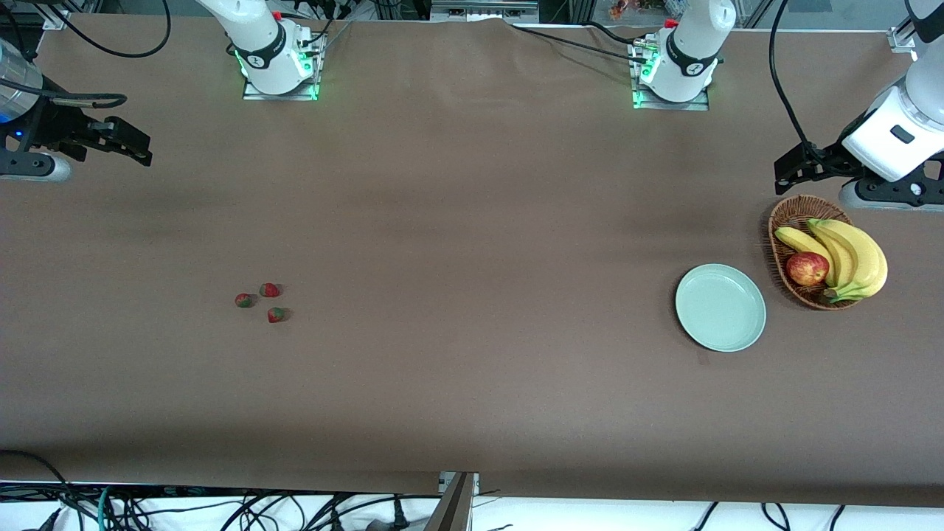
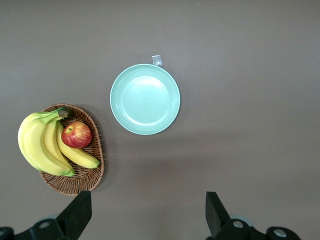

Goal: Collect all strawberries into plate

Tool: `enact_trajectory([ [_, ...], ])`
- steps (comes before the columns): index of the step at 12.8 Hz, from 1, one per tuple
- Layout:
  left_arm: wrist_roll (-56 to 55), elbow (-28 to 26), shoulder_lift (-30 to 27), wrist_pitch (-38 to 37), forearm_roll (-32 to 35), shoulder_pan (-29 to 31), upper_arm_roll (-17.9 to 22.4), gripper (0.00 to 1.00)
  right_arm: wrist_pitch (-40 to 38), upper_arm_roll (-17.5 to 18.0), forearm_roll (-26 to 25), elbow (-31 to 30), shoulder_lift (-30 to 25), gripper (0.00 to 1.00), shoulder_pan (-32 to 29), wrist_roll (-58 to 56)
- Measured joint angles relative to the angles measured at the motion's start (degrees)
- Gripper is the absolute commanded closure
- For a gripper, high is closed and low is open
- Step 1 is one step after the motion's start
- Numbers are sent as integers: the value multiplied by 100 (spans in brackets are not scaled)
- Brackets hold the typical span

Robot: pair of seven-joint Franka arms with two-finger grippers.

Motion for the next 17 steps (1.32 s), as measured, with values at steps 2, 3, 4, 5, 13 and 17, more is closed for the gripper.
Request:
enact_trajectory([
  [2,0,0,0,0,0,0,0,0,3,0,0,0,1,0,0,0],
  [3,0,0,0,0,0,0,0,0,3,0,0,0,1,0,0,0],
  [4,0,0,0,0,0,0,0,0,4,0,0,0,2,0,0,0],
  [5,0,0,0,0,0,0,0,0,7,0,0,2,4,0,0,0],
  [13,0,0,0,0,0,0,0,0,230,10,0,100,474,0,12,0],
  [17,0,0,0,0,0,0,0,0,561,44,1,116,1032,0,36,16],
])
